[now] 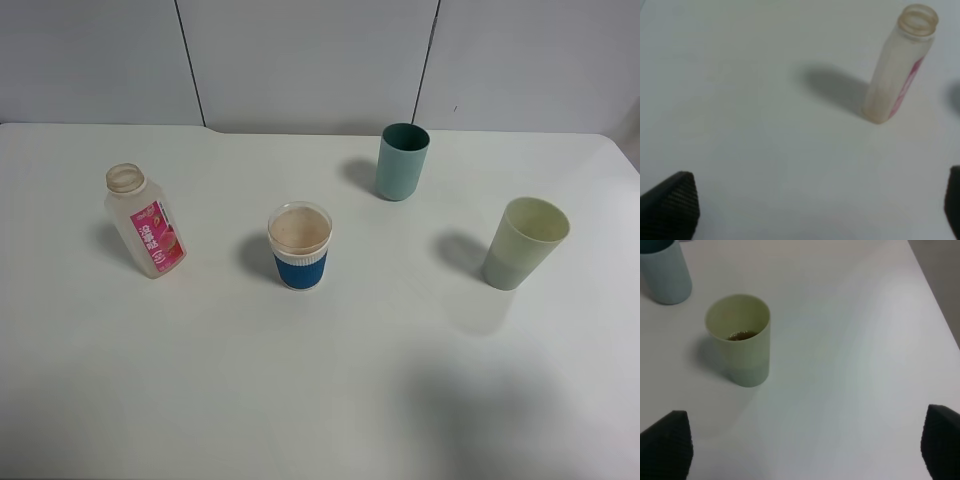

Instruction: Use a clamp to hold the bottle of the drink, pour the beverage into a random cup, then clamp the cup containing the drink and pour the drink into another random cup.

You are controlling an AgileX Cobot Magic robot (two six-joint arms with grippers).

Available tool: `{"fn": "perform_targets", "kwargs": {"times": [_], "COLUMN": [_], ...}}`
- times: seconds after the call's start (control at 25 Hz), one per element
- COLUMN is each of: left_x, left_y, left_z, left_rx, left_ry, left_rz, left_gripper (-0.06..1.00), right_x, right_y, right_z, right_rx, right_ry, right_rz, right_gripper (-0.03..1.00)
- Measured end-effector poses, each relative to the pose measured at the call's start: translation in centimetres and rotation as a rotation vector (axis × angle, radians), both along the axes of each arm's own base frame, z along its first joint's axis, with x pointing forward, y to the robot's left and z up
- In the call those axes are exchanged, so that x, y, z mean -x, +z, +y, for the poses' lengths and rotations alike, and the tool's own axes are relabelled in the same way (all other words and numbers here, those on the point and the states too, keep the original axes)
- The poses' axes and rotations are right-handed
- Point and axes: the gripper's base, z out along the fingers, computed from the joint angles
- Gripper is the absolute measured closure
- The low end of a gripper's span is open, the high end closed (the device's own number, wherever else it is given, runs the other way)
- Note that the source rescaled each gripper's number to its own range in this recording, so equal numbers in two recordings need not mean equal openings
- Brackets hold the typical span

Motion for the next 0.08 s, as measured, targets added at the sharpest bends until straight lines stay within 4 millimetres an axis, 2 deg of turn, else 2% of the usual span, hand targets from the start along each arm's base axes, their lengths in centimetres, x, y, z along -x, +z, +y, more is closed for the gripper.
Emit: {"fn": "perform_targets", "kwargs": {"times": [0.08], "left_x": [0.00], "left_y": [0.00], "left_z": [0.00], "left_rx": [0.000], "left_ry": [0.000], "left_rz": [0.000], "left_gripper": [-0.06], "right_x": [0.00], "right_y": [0.00], "right_z": [0.00], "right_rx": [0.000], "right_ry": [0.000], "right_rz": [0.000], "right_gripper": [0.20]}}
